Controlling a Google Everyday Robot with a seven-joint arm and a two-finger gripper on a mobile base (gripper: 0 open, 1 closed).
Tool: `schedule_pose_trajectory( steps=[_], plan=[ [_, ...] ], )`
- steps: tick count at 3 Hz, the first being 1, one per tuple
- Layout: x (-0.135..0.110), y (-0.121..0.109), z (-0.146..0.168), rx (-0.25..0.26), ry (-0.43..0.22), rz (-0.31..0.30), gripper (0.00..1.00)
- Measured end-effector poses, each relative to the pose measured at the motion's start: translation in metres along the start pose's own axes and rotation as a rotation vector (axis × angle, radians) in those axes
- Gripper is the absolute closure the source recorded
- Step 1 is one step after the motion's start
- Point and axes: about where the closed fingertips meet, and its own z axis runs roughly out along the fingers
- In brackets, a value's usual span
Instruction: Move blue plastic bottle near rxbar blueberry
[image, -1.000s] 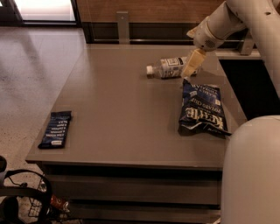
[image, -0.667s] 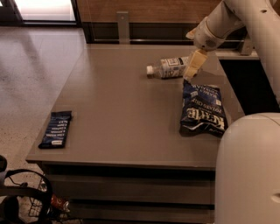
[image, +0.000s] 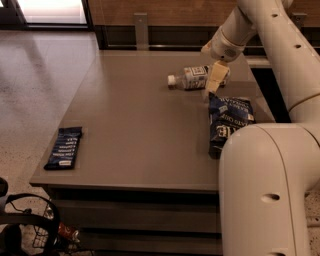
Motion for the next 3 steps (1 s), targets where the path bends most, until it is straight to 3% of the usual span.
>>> schedule_pose_trajectory(
  steps=[1,3],
  plan=[
    [-0.0076,-0.0086,0.0174,-0.01,-0.006,-0.013,0.16],
    [-0.0107,-0.0158,0.0267,0.006,-0.015,-0.014,0.64]
  ],
)
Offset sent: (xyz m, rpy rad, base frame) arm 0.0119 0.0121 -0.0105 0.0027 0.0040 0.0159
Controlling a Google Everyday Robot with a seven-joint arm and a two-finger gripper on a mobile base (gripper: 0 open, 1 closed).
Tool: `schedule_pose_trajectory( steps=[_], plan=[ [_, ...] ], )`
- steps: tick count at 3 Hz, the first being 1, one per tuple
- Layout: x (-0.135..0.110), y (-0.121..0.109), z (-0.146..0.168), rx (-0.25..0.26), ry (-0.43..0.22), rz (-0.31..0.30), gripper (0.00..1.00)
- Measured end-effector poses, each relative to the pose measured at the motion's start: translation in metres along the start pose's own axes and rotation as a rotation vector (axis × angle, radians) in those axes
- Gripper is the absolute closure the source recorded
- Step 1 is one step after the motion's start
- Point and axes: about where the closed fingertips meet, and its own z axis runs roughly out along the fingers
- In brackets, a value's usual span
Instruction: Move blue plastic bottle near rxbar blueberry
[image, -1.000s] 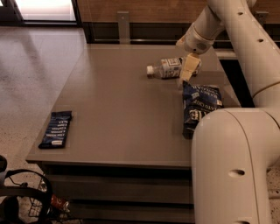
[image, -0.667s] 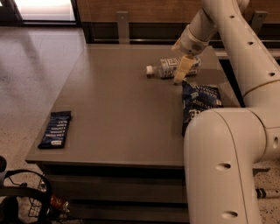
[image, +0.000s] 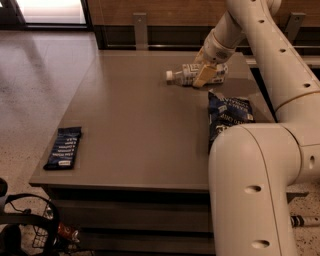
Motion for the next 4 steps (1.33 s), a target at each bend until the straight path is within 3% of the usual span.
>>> schedule_pose_trajectory(
  steps=[1,2,4],
  plan=[
    [-0.001,-0.002,0.004,0.004,-0.003,0.0,0.87],
    [-0.001,-0.002,0.003,0.004,-0.003,0.0,1.0],
    [-0.006,0.006,-0.042,0.014,0.123,-0.019,1.0]
  ],
)
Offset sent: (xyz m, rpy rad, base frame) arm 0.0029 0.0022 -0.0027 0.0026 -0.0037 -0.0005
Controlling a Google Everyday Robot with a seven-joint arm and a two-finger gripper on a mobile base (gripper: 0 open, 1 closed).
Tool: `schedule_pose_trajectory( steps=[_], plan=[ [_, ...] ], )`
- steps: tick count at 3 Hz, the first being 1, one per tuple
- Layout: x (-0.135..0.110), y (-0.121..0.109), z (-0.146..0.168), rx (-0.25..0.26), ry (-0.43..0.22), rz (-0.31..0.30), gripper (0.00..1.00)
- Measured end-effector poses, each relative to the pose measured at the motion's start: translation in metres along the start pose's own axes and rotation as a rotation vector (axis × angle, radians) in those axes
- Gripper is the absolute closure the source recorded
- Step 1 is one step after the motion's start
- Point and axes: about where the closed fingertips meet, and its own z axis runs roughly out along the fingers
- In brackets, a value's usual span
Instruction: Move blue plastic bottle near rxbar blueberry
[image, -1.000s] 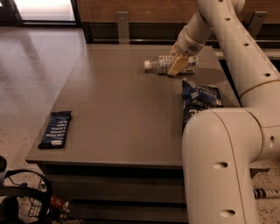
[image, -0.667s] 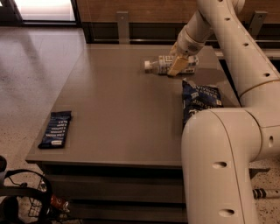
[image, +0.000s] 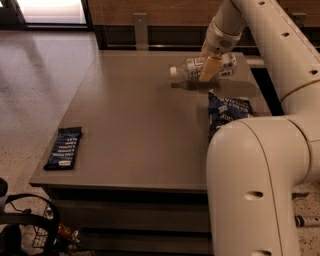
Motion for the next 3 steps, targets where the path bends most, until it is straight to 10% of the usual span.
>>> schedule_pose_trajectory(
  steps=[3],
  plan=[
    [-0.051,0.07,-0.067,0.053,-0.144,-0.018,1.0]
  ],
)
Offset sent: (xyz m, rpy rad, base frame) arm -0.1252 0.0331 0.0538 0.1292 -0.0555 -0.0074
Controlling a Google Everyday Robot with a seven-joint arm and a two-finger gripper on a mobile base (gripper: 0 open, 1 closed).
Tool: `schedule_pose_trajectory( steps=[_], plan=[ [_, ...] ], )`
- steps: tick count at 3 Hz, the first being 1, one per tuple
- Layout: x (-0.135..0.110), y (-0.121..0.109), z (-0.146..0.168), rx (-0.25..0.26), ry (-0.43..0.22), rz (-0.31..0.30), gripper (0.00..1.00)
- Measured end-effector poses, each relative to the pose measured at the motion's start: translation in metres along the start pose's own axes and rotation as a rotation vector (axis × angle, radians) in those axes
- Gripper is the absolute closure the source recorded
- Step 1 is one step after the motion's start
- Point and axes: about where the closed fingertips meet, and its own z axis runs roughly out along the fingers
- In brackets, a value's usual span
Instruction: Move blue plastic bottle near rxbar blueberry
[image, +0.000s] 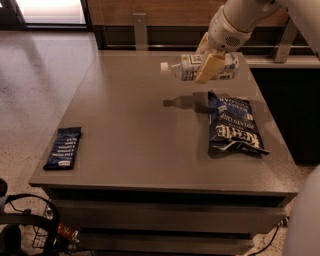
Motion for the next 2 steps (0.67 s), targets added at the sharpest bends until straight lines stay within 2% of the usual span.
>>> schedule_pose_trajectory(
  steps=[1,2],
  plan=[
    [-0.032,0.023,-0.005,-0.007,-0.083,-0.06,1.0],
    [-0.066,0.044,-0.009,-0.01,-0.15,-0.18,1.0]
  ],
)
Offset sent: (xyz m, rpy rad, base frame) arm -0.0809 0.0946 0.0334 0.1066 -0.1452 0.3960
